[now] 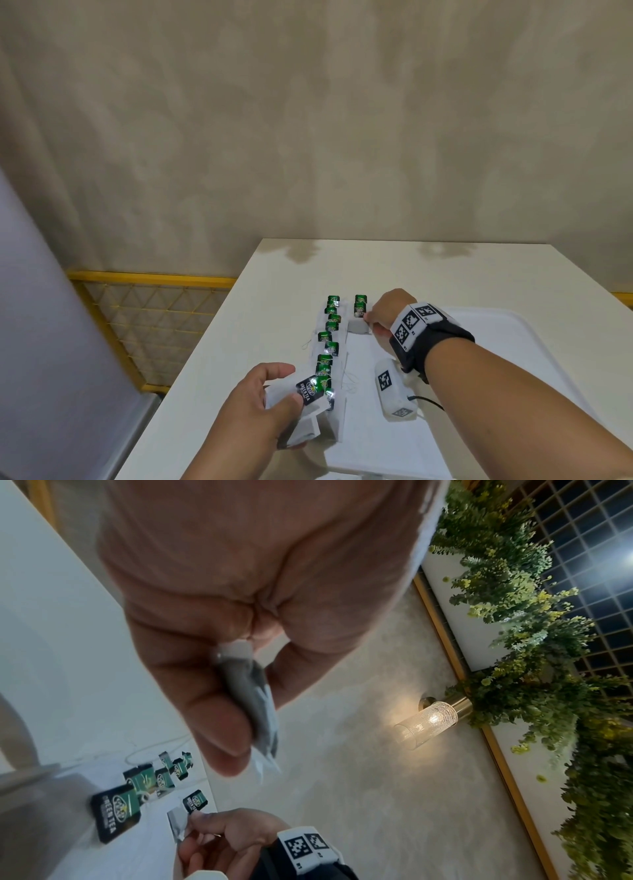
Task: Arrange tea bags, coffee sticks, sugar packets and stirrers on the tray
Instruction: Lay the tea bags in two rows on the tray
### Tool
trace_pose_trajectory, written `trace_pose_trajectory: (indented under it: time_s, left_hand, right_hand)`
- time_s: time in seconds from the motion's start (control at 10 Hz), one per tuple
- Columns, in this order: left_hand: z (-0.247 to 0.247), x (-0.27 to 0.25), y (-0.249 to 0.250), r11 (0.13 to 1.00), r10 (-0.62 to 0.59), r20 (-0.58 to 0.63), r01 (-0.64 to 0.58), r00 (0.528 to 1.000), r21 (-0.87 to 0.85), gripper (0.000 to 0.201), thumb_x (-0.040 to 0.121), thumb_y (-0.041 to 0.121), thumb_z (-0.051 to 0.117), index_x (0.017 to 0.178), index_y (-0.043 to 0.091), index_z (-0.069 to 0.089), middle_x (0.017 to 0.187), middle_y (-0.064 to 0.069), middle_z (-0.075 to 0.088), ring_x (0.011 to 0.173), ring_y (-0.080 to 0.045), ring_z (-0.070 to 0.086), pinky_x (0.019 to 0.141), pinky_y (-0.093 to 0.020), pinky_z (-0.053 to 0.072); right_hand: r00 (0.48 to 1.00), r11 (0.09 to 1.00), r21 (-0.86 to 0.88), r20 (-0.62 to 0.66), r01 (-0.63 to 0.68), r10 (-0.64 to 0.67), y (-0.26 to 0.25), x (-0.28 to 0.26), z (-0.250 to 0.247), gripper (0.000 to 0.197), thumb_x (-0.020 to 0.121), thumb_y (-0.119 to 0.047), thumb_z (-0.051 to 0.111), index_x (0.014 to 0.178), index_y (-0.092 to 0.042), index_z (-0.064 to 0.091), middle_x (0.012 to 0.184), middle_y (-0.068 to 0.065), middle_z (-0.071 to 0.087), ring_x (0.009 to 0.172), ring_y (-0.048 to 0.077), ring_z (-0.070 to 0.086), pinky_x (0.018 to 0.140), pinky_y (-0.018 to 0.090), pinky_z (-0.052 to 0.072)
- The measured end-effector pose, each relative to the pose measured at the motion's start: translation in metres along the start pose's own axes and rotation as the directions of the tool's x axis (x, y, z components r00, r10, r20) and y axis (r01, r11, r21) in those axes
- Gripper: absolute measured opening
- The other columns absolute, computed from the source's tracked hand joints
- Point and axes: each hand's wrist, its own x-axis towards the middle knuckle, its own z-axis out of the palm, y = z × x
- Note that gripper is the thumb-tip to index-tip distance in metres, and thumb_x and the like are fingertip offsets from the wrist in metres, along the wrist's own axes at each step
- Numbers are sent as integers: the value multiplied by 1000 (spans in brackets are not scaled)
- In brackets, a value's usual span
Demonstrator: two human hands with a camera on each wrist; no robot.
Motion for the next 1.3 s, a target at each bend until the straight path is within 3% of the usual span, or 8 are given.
trace_pose_trajectory:
  time_s: [0.2, 0.4, 0.6, 0.7, 0.9, 1.0, 1.2, 1.3]
  left_hand:
    - [1, -4, 5, 1000, 17, 5, -17, 1000, 2, 36, 65, 17, 72, 98, 26, 62, 98, -12, 68, 90, -37, 68, 75, -53, 58]
    - [0, -2, 3, 999, 2, 28, 0, 1000, -50, 27, 85, -1, 63, 102, 20, 60, 99, -13, 67, 90, -35, 67, 75, -52, 58]
    - [3, -2, 3, 995, 29, -13, -30, 999, -99, 40, 56, 11, 65, 92, 30, 65, 89, -13, 73, 89, -39, 68, 79, -59, 55]
    - [5, -3, 5, 985, 88, -66, -97, 994, -140, 35, 55, 16, 70, 83, 38, 68, 85, -15, 72, 88, -45, 66, 80, -62, 53]
    - [16, -11, 18, 950, 189, -204, -231, 961, -211, 35, 57, 21, 72, 91, 24, 65, 76, -6, 74, 74, -32, 66, 79, -58, 53]
    - [20, -14, 21, 946, 222, -258, -272, 940, -175, 31, 62, 25, 78, 89, 24, 65, 74, 0, 74, 74, -29, 69, 78, -58, 55]
    - [25, -14, 15, 964, 211, -285, -247, 935, -95, 30, 56, 33, 80, 83, 33, 66, 75, 0, 74, 77, -31, 69, 76, -55, 56]
    - [21, -8, 6, 973, 208, -285, -229, 936, -42, 27, 71, 19, 81, 82, 39, 67, 83, -1, 73, 78, -28, 64, 78, -50, 54]
  right_hand:
    - [997, 967, 254, 76, -33, 15, 7, 10, -2, 17, 80, -25, 71, 72, -23, 57, 88, 3, 66, 79, 20, 66, 59, 23, 52]
    - [998, 969, 247, 65, -11, -6, 13, 14, -3, 19, 76, -26, 76, 74, -19, 59, 85, 3, 66, 71, 17, 63, 56, 23, 51]
    - [996, 992, 88, -9, 89, -89, 5, -7, -12, 35, 85, -32, 66, 59, -14, 54, 57, 2, 60, 45, 14, 53, 54, 22, 44]
    - [977, 972, 155, 88, 178, -193, -6, -38, -27, 31, 93, -33, 58, 74, -7, 62, 76, 12, 72, 57, 17, 60, 66, 29, 52]
    - [781, 874, 432, 458, 223, -425, -17, -112, -38, 36, 87, -47, 65, 89, -12, 68, 79, 3, 71, 66, 15, 65, 59, 22, 48]
    - [712, 829, 509, 492, 230, -500, -17, -132, -30, 22, 84, -37, 72, 79, -17, 65, 80, 5, 71, 66, 15, 66, 57, 20, 46]
    - [791, 695, 707, 349, 129, -502, -12, -135, -20, 17, 81, -12, 75, 70, -16, 62, 75, 6, 67, 61, 18, 62, 50, 20, 39]
    - [860, 667, 741, 287, 79, -421, -6, -123, -23, 30, 81, -2, 70, 61, -19, 54, 73, 9, 63, 63, 21, 66, 49, 21, 39]
